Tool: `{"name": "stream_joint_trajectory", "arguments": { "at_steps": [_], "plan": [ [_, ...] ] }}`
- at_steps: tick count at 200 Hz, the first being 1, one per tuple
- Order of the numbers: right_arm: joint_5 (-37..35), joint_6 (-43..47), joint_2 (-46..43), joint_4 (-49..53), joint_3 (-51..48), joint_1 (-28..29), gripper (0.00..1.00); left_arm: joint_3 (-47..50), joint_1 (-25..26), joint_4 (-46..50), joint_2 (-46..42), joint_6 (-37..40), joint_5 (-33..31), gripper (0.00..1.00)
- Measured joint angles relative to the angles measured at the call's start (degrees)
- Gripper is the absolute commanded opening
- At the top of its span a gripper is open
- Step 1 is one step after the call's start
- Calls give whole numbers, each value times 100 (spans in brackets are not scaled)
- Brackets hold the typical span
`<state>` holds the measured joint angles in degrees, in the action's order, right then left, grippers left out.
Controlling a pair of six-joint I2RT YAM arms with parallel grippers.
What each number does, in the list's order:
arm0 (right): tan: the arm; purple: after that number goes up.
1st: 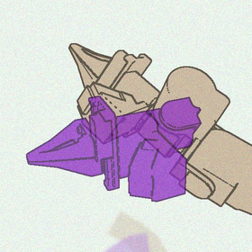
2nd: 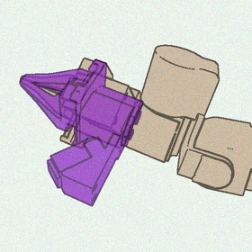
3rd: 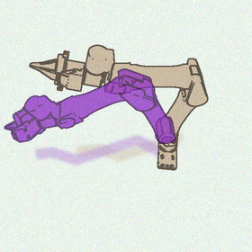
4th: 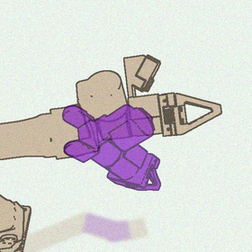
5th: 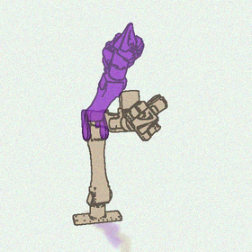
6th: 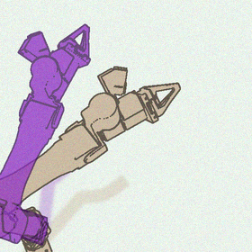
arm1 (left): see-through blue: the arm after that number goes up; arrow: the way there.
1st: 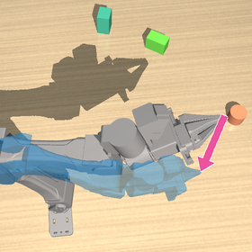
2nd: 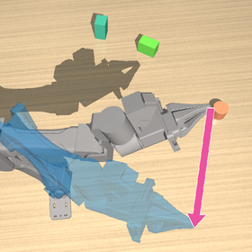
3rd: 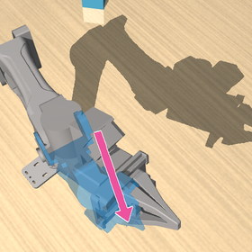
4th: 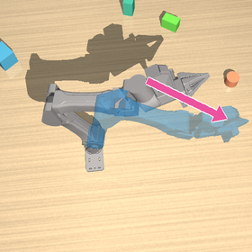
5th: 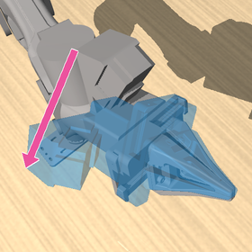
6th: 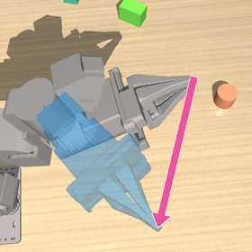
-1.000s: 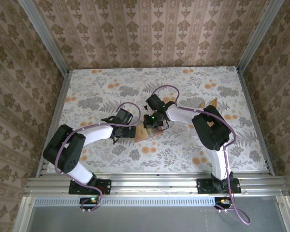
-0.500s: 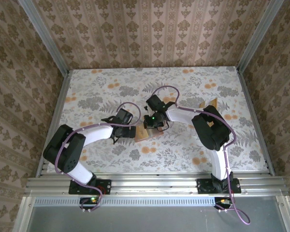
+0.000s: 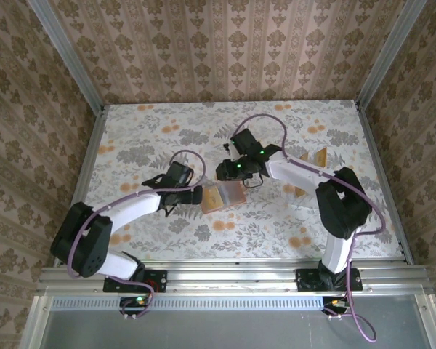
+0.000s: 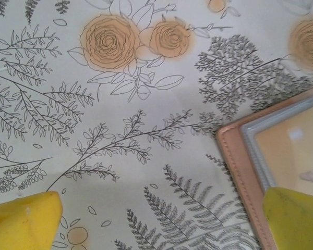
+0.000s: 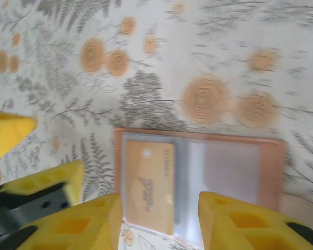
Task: Put the credit cards into the card holder
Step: Close the card holder at the center of the table.
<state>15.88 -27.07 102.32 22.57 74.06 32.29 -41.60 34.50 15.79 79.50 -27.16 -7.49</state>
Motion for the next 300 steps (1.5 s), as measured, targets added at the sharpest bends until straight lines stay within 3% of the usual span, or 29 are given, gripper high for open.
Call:
{"name": "stream_joint_trajectory", "arguments": {
  "at_steps": [24, 58, 109, 124, 164, 182, 300],
  "plan": [
    [-339, 57, -205, 57, -442, -289, 61, 188, -22, -271, -205, -166, 442, 100],
    [-654, 168, -214, 186, -802, -564, 62, 424, -22, -761, -229, -527, 966, 100],
    [-632, 184, 262, 131, -800, -562, 53, 610, -4, -1405, 55, -933, 1318, 100],
    [-601, 190, 387, 122, -800, -562, 47, 688, 15, -1530, 125, -1014, 1375, 100],
    [-479, 203, 525, 72, -780, -538, 9, 737, 76, -1755, 326, -1152, 1416, 100],
    [-457, 184, 531, 35, -774, -503, 0, 737, 76, -1810, 372, -1200, 1397, 100],
    [-199, 70, 138, -114, -859, -299, 0, 424, 157, -1646, 767, -1274, 1202, 100]
  ]
}}
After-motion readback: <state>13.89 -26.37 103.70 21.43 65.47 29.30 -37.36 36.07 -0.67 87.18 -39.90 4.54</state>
